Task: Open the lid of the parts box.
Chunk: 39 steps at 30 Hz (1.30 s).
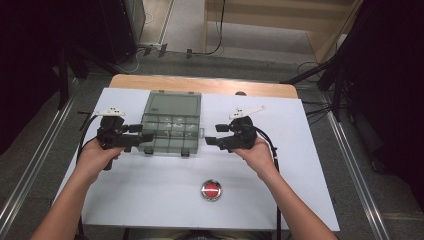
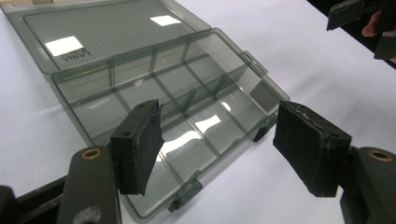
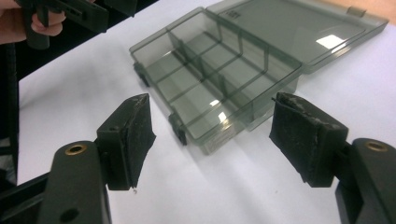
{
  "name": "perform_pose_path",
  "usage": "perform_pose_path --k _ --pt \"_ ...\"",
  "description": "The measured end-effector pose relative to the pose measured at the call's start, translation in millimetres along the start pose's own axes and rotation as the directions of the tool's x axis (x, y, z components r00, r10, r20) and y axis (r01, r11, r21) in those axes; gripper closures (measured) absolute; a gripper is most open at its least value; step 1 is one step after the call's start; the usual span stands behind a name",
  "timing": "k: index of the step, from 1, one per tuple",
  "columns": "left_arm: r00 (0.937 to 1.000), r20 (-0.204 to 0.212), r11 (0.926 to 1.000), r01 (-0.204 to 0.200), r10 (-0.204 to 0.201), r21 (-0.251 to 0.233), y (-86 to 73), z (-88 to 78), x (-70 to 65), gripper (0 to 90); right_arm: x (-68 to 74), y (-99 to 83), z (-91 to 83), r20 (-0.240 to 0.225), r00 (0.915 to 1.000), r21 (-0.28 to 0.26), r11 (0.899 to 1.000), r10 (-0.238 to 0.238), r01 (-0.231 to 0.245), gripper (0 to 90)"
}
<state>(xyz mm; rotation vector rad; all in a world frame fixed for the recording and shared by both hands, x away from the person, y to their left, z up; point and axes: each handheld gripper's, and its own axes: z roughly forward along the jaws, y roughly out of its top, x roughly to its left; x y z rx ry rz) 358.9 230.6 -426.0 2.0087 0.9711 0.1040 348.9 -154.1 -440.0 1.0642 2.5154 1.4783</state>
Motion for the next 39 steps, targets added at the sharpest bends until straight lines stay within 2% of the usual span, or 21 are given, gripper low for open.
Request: perform_pose_path --k 10,14,26,30,39 --pt "0.9997 0.015 0.9998 -0.02 0.02 0.005 -7.4 1.7 -12.8 31.9 3.4 -11.7 -6.4 -0.007 1.0 0.011 1.0 -0.002 0.002 29.4" --pt "0.9993 0.017 0.9994 -0.033 0.033 0.007 -10.7 1.2 -18.3 31.9 5.3 -15.5 -11.1 -0.03 0.9995 0.007 1.0 0.01 -0.01 29.4" --pt "0.9968 0.023 0.9967 -0.078 0.077 0.025 -24.3 1.6 -32.9 31.9 15.2 -33.8 -21.6 -0.021 0.9998 0.021 1.0 -0.004 0.004 28.9" --pt "0.9965 0.034 0.9966 -0.077 0.076 0.031 -29.8 1.4 -36.8 31.9 17.8 -38.1 -24.0 -0.028 0.9996 0.025 1.0 0.0 0.001 28.8" --pt "0.9936 0.054 0.993 -0.103 0.099 0.058 -41.2 1.8 -46.5 31.9 21.5 -54.4 -32.7 -0.025 0.9997 0.055 0.998 0.002 -0.001 28.7"
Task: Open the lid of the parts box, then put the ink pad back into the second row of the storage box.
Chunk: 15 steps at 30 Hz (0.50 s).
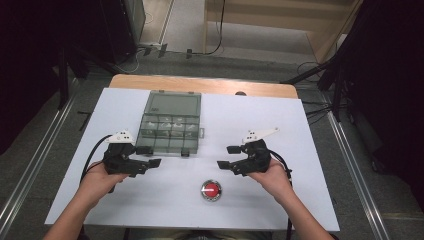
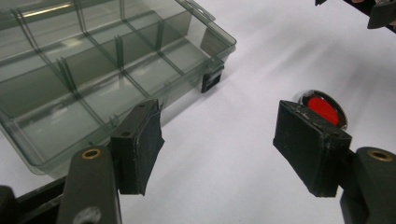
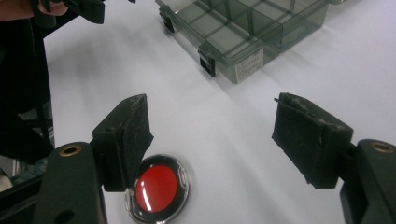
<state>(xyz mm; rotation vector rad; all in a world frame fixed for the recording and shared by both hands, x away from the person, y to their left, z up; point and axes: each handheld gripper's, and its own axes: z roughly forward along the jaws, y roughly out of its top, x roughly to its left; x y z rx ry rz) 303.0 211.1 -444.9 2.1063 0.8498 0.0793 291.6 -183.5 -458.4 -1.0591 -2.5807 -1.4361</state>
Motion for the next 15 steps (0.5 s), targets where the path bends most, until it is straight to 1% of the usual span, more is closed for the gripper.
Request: perform_pose_path --k 2,3,4,7,8,12,15 --pt "1.0 0.002 1.0 -0.003 0.003 0.007 -1.9 0.7 -1.5 31.9 0.4 -3.1 -0.4 0.002 1.0 0.013 1.0 0.004 -0.004 28.5" --pt "1.0 0.0 0.9999 -0.006 0.006 0.012 -2.8 0.9 -2.0 31.9 1.2 -6.2 0.1 0.005 1.0 0.031 1.0 0.003 -0.003 28.4" --pt "1.0 0.001 0.9999 -0.005 0.005 0.012 -3.6 1.3 -2.5 31.9 1.2 -6.2 0.1 0.005 1.0 0.031 1.0 0.003 -0.003 28.4" --pt "1.0 0.005 0.9997 -0.009 0.009 0.023 -7.2 2.1 -3.6 31.9 2.0 -10.6 1.1 0.009 1.0 0.057 0.998 -0.001 0.001 28.0" --pt "0.9999 0.012 0.9997 -0.006 0.006 0.024 -8.5 2.6 -3.7 31.9 1.6 -13.0 1.7 0.008 1.0 0.059 0.998 0.001 -0.002 28.1" --pt "0.9999 0.01 0.9992 -0.009 0.009 0.039 -12.8 4.1 -4.5 31.9 0.5 -17.7 1.1 0.003 0.9999 0.075 0.997 0.015 -0.015 28.1" --pt "0.9999 0.012 0.9988 -0.011 0.011 0.047 -15.0 3.9 -5.0 31.9 1.7 -20.6 1.1 0.011 0.9999 0.083 0.996 0.009 -0.01 28.0"
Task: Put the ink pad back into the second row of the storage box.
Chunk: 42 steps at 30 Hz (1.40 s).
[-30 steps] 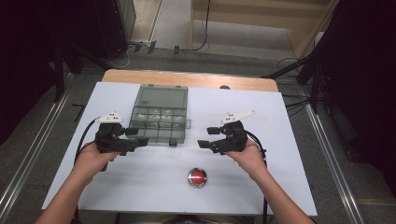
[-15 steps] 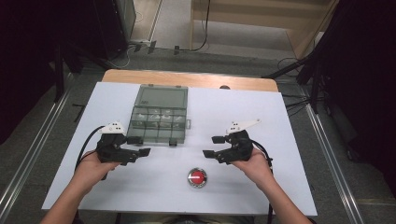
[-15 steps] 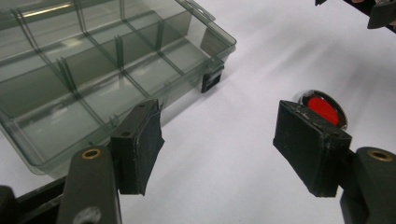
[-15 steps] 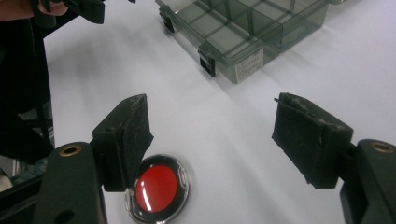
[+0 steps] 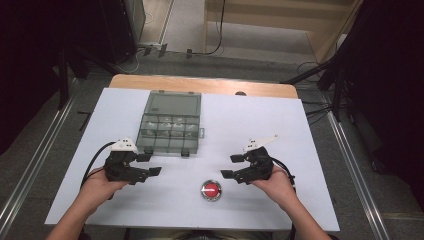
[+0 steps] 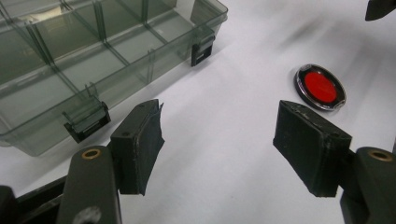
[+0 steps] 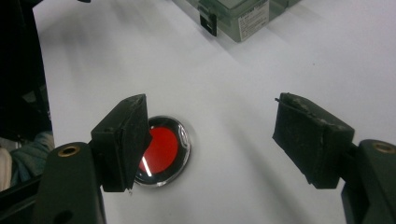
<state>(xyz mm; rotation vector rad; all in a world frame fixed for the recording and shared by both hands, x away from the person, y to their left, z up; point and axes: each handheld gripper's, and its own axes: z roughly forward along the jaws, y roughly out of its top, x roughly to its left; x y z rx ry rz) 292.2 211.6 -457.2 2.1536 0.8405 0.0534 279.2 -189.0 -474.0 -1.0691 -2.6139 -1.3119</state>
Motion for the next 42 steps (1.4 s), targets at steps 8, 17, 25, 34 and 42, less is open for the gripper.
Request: perform_pose_path --k 8,17,25,34,42 --pt "1.0 0.004 0.9999 -0.003 0.002 0.015 -5.9 0.2 -1.5 31.9 3.0 -7.0 0.9 0.004 1.0 0.033 0.999 0.002 -0.003 28.0" --pt "1.0 0.007 0.9995 0.001 -0.001 0.031 -11.1 2.7 1.3 31.9 5.4 -11.0 4.0 0.012 0.9998 0.044 0.999 -0.014 0.014 26.9" --pt "1.0 0.0 0.9994 -0.003 0.003 0.034 -13.8 2.1 1.3 31.9 12.5 -8.0 14.9 0.005 0.9988 0.073 0.996 -0.049 0.048 27.0" --pt "1.0 -0.005 0.9991 -0.006 0.006 0.041 -16.6 1.2 -0.1 31.9 21.4 -4.2 28.6 -0.016 0.9972 0.109 0.991 -0.073 0.075 23.8" --pt "1.0 -0.005 0.9991 -0.001 0.001 0.043 -19.1 -0.1 -1.2 31.9 29.7 -1.6 37.0 -0.027 0.9932 0.138 0.984 -0.113 0.116 20.9"
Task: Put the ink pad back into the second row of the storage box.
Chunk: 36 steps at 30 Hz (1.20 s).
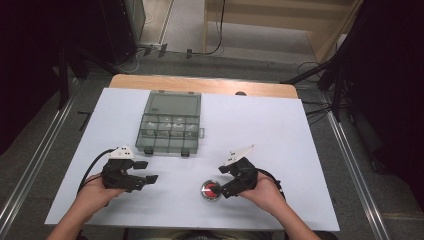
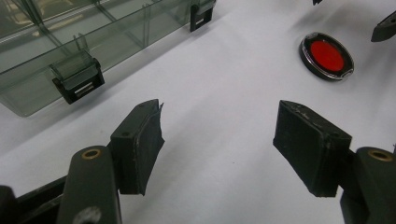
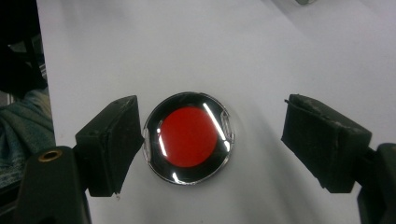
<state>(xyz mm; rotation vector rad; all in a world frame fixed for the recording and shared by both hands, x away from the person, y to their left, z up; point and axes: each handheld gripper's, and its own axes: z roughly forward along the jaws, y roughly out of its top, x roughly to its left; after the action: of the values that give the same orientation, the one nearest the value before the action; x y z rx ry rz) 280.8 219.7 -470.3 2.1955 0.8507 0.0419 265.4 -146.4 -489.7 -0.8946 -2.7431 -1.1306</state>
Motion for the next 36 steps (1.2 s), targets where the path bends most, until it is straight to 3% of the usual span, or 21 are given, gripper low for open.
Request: perform_pose_path --k 18,24,36 --pt "1.0 -0.002 1.0 0.0 0.0 0.005 -0.9 -0.1 1.3 31.9 14.2 1.4 15.6 0.006 0.9968 0.062 0.995 -0.08 0.08 21.3" --pt "1.0 -0.002 1.0 0.001 -0.001 0.005 -0.9 0.0 1.5 31.9 17.3 1.1 19.7 0.009 0.9965 0.085 0.993 -0.083 0.082 21.4" --pt "1.0 -0.009 1.0 0.004 -0.004 0.004 -1.1 -0.7 2.7 31.9 21.4 0.0 29.4 0.045 0.9878 0.128 0.981 -0.149 0.143 20.9"
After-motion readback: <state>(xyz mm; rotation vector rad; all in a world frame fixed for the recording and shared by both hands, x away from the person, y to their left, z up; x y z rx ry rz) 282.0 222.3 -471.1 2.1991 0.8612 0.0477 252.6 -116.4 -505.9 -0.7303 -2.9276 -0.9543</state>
